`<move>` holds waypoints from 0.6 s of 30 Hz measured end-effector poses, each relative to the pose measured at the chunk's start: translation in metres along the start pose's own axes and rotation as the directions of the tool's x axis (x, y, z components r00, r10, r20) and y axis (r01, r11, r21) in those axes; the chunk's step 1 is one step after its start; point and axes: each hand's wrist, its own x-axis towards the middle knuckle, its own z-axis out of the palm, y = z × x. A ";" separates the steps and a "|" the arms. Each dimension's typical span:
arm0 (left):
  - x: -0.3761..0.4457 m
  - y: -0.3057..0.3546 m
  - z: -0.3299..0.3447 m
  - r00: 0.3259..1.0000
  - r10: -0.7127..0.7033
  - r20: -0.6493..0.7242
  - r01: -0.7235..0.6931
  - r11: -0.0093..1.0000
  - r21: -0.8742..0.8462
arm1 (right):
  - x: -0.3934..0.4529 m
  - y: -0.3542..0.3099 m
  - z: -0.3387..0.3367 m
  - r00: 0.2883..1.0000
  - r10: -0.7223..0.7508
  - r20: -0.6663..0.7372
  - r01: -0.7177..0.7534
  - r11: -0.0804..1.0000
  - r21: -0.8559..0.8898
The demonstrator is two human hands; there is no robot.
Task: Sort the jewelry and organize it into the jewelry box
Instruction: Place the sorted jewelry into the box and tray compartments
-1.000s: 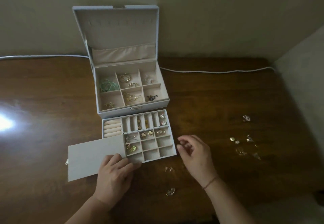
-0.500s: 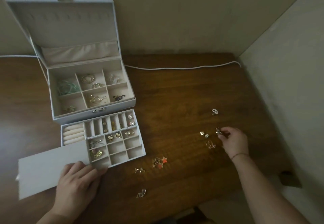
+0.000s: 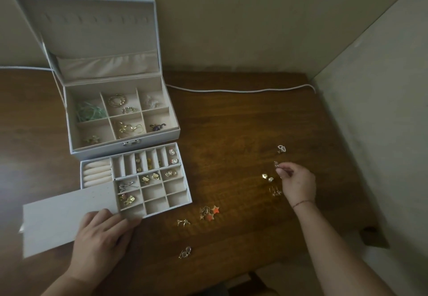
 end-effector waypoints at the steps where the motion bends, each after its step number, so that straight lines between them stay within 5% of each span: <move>1: 0.000 0.000 0.000 1.000 -0.005 0.000 0.005 1.000 -0.002 | -0.004 -0.009 0.001 1.000 -0.007 0.003 0.007 0.998 0.061; 12: 0.002 0.002 -0.002 0.999 -0.026 0.030 0.028 0.998 -0.051 | -0.086 -0.129 0.048 0.886 -0.405 0.225 0.304 0.875 0.377; 18: -0.001 -0.003 -0.009 0.992 -0.022 0.123 0.031 0.997 -0.075 | -0.121 -0.172 0.096 0.673 -0.678 0.296 0.613 0.735 0.290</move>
